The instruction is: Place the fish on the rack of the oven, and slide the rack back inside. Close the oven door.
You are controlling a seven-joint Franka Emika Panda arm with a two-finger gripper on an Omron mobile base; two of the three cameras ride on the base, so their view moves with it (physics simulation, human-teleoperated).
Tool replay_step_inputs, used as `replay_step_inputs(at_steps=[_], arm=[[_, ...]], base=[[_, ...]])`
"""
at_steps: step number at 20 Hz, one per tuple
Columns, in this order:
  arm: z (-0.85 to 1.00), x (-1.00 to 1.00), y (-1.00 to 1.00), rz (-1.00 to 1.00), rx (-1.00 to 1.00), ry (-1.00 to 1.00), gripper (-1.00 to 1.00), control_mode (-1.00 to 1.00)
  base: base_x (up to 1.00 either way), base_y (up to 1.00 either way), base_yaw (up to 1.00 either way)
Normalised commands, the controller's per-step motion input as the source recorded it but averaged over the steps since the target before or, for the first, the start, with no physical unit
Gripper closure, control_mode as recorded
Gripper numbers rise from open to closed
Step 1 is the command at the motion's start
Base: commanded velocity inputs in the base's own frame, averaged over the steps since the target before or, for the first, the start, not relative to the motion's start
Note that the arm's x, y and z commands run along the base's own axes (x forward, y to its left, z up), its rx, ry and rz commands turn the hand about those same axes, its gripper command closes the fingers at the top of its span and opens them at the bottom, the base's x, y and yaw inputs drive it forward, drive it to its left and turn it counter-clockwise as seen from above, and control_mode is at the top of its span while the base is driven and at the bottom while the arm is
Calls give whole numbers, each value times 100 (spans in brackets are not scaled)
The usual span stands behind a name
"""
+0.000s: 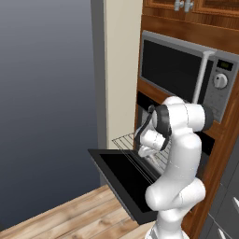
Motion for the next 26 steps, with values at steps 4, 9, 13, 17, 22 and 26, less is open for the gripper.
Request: replay_step_inputs(at_steps=[4, 9, 13, 17, 22, 26], arm=[[-33, 19, 0, 2, 0, 0, 100, -100], [-32, 20, 0, 2, 0, 0, 100, -100], [-31, 20, 0, 1, 0, 0, 100, -100], [-31, 21, 0, 1, 0, 0, 100, -100], [-32, 22, 0, 1, 0, 0, 100, -100], [-32, 23, 0, 1, 0, 0, 100, -100]], base=[[0, 0, 0], [0, 0, 0], [0, 0, 0], [0, 0, 0], [0, 0, 0], [0, 0, 0]])
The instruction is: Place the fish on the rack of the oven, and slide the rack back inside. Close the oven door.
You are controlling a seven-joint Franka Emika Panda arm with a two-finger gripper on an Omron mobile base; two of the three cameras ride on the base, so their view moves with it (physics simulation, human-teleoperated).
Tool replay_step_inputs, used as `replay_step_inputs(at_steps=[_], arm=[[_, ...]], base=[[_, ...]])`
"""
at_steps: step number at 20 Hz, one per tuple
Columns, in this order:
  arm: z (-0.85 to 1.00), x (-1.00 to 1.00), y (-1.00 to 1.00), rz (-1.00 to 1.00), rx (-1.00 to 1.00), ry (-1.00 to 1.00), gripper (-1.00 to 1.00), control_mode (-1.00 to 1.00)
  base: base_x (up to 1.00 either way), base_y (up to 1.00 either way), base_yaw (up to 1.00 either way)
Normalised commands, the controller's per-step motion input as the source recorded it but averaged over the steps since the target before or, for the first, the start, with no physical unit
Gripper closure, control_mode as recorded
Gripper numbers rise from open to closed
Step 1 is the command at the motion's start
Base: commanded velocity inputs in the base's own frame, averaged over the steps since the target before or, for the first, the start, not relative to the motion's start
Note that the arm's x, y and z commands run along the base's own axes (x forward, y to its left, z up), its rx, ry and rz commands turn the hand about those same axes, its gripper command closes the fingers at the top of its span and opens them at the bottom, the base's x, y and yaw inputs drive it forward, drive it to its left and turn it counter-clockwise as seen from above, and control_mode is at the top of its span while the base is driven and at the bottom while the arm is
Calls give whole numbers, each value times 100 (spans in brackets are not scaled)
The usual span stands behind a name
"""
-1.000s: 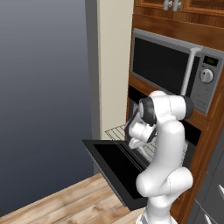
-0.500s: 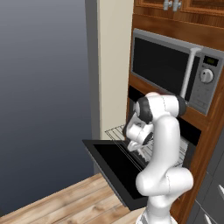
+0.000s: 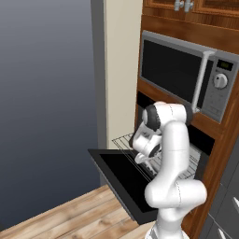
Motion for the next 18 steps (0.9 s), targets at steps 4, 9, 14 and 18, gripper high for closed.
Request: replay_step_inputs(at_steps=[4, 9, 14, 18], arm=[[-33, 23, 0, 1, 0, 0, 100, -100], [-34, 24, 0, 0, 0, 0, 100, -100], [-33, 25, 0, 0, 0, 0, 100, -100], [-45, 18, 13, 1, -3, 0, 100, -100]], base=[[0, 0, 0], [0, 0, 0], [0, 0, 0], [0, 0, 0]])
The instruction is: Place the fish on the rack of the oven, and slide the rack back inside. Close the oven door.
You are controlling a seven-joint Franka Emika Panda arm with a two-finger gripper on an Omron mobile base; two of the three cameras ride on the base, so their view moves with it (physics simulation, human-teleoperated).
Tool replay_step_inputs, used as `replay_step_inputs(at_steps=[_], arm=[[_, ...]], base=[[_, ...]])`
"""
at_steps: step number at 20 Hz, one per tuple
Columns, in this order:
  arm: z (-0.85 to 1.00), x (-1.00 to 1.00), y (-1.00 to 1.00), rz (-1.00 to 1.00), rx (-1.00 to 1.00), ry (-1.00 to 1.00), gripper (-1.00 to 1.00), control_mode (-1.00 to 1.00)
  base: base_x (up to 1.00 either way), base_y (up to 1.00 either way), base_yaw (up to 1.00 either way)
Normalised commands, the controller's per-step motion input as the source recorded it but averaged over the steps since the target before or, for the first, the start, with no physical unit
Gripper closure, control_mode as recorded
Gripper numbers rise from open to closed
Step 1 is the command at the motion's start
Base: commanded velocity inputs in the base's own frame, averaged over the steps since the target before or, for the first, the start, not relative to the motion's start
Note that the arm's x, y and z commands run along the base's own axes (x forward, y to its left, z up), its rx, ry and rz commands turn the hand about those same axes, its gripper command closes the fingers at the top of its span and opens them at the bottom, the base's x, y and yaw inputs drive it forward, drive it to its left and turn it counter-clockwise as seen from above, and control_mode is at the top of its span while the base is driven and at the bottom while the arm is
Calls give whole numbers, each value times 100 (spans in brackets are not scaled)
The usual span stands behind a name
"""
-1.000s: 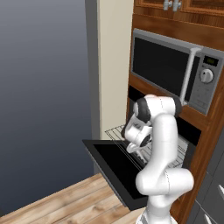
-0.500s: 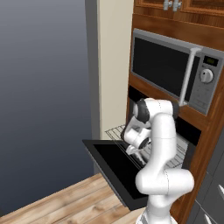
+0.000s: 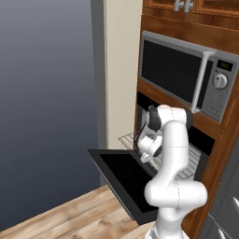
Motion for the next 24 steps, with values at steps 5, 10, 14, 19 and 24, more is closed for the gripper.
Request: replay_step_inputs(at_steps=[5, 10, 14, 19, 24], arm=[[-36, 15, 45, 0, -7, 0, -100, -100], [-19, 4, 44, 0, -7, 0, -100, -100], [1, 2, 0, 0, 0, 0, -100, -100], [20, 0, -2, 0, 0, 0, -100, -100], [26, -18, 17, 0, -3, 0, -100, -100]], base=[[0, 0, 0], [0, 0, 0], [0, 0, 0], [0, 0, 0], [0, 0, 0]])
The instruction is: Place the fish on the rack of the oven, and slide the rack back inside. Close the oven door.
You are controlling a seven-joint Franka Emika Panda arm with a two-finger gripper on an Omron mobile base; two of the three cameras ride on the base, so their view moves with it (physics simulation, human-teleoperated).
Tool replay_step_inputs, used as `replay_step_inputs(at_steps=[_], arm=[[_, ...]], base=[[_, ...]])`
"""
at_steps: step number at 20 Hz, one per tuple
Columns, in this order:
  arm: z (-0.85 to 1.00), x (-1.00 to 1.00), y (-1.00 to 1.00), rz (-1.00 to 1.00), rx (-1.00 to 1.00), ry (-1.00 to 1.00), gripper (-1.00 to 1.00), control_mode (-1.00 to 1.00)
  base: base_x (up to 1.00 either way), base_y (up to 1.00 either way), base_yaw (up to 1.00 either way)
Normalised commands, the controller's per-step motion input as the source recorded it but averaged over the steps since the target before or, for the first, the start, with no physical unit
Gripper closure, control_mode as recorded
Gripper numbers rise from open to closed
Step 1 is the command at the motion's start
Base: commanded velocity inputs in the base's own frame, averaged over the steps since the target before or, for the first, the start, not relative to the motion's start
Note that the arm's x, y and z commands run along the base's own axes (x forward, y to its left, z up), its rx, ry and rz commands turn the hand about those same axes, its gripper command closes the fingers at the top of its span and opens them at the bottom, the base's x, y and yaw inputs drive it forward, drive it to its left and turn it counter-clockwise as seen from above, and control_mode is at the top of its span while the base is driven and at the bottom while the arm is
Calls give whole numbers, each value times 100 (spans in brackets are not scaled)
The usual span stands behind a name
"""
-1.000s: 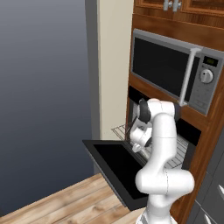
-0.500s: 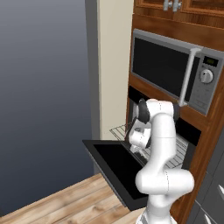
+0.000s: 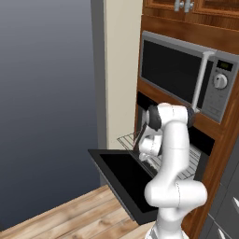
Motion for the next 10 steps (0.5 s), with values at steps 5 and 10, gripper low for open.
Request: replay_step_inputs(at_steps=[5, 10], arm=[[30, -12, 33, 0, -1, 2, -100, -100], [16, -13, 48, 0, 3, 8, -100, -100]], base=[[0, 0, 0], [0, 0, 0]])
